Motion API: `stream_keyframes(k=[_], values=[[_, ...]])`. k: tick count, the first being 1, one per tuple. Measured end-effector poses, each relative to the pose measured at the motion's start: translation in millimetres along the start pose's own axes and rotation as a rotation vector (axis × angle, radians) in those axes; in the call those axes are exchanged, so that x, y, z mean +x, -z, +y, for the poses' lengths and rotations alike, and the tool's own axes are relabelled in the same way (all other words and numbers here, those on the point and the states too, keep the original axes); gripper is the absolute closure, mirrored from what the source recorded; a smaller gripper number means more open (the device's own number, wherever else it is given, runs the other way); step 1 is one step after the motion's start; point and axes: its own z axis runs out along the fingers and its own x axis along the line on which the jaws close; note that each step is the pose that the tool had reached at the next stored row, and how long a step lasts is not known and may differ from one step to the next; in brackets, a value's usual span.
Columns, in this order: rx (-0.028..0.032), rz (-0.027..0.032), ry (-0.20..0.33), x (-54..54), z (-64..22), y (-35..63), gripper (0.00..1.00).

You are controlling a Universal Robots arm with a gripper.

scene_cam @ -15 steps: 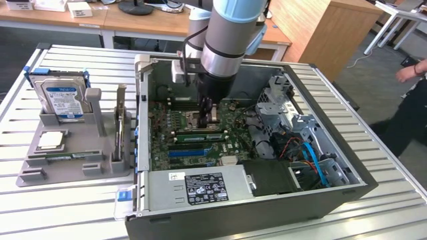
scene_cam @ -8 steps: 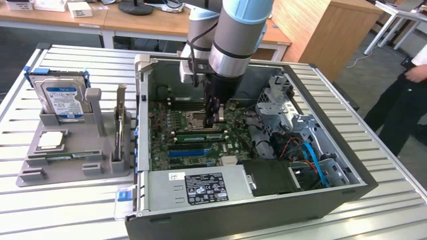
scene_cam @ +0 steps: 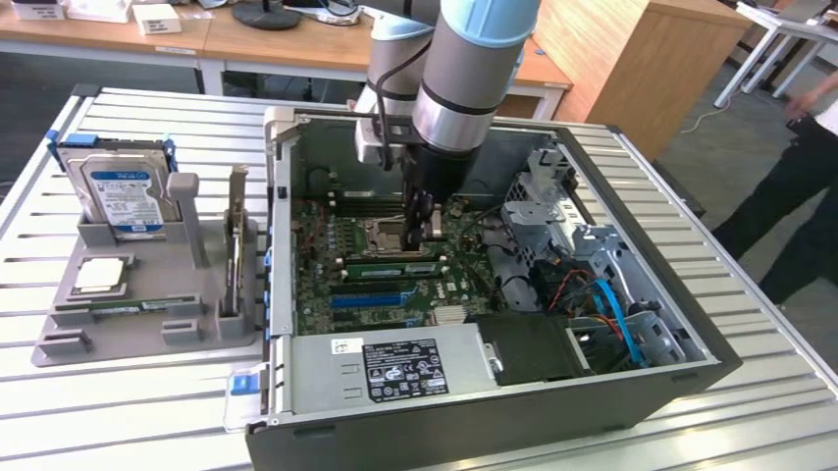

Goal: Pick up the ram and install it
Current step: 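Press down the ram until it locks into place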

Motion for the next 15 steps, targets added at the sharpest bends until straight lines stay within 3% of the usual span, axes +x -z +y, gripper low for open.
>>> stream_keyframes(k=[7,15], values=[[0.0000,0.0000,0.000,-0.3,0.3,11.0,0.89],[0.0000,-0.0001,0.000,-0.4,0.4,12.5,0.89]])
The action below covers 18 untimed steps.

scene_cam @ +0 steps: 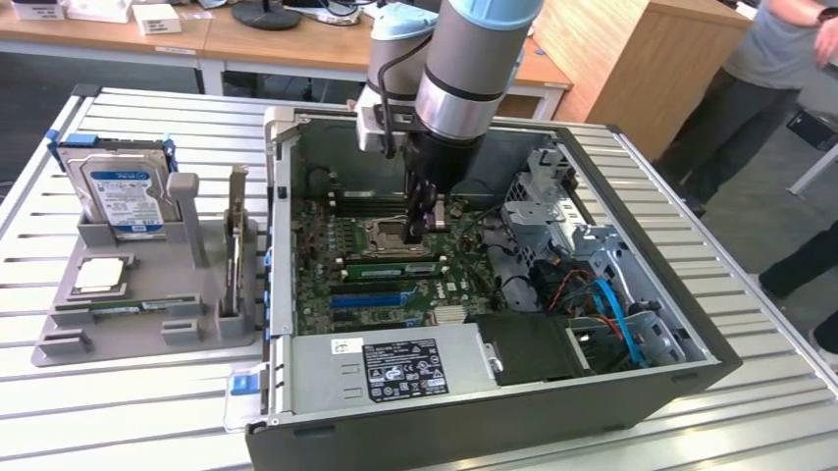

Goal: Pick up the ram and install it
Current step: 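Press down the ram until it locks into place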

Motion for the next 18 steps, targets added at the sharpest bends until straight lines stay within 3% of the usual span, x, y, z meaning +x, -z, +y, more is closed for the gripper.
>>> stream_keyframes(k=[10,18], values=[[0.0004,-0.0003,-0.011,0.0,0.0,0.0,0.89],[0.0028,-0.0024,-0.087,0.0,0.0,0.0,0.89]])
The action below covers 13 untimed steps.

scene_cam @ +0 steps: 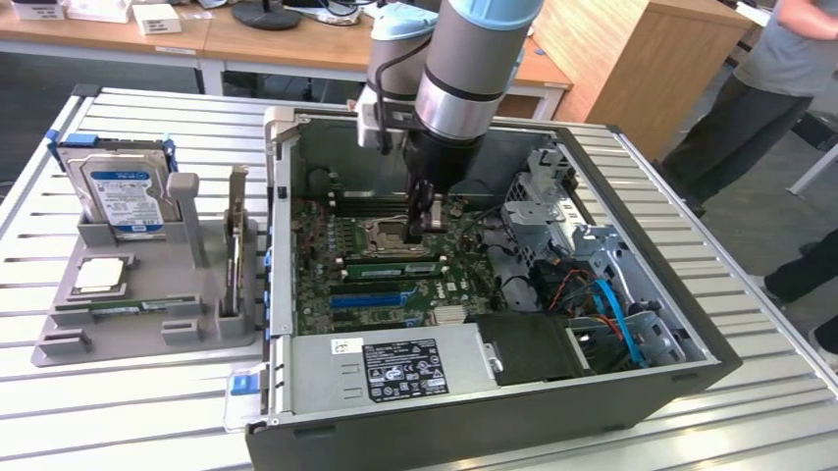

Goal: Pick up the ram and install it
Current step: 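Press down the ram until it locks into place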

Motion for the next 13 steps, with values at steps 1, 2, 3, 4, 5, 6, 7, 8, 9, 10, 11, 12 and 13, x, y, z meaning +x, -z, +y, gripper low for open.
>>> stream_keyframes(k=[1,2,3,4,5,6,7,8,9,10,11,12,13], values=[[0.0004,-0.0003,-0.012,0.0,0.0,0.0,0.89],[0.0008,-0.0006,-0.024,0.0,0.0,0.0,0.89],[0.0012,-0.0010,-0.036,0.0,0.0,0.0,0.89],[0.0017,-0.0013,-0.050,0.0,0.0,0.0,0.89],[0.0021,-0.0017,-0.064,0.0,0.0,0.0,0.89],[0.0025,-0.0021,-0.077,0.0,0.0,0.0,0.89],[0.0030,-0.0025,-0.091,0.0,0.0,0.0,0.89],[0.0034,-0.0029,-0.106,0.0,0.0,0.0,0.89],[0.0039,-0.0033,-0.121,0.0,0.0,0.0,0.89],[0.0045,-0.0038,-0.138,0.0,0.0,0.0,0.89],[0.0050,-0.0042,-0.154,0.0,0.0,0.0,0.89],[0.0056,-0.0046,-0.170,0.0,0.0,0.0,0.89],[0.0061,-0.0051,-0.186,0.0,0.0,0.0,0.89]])
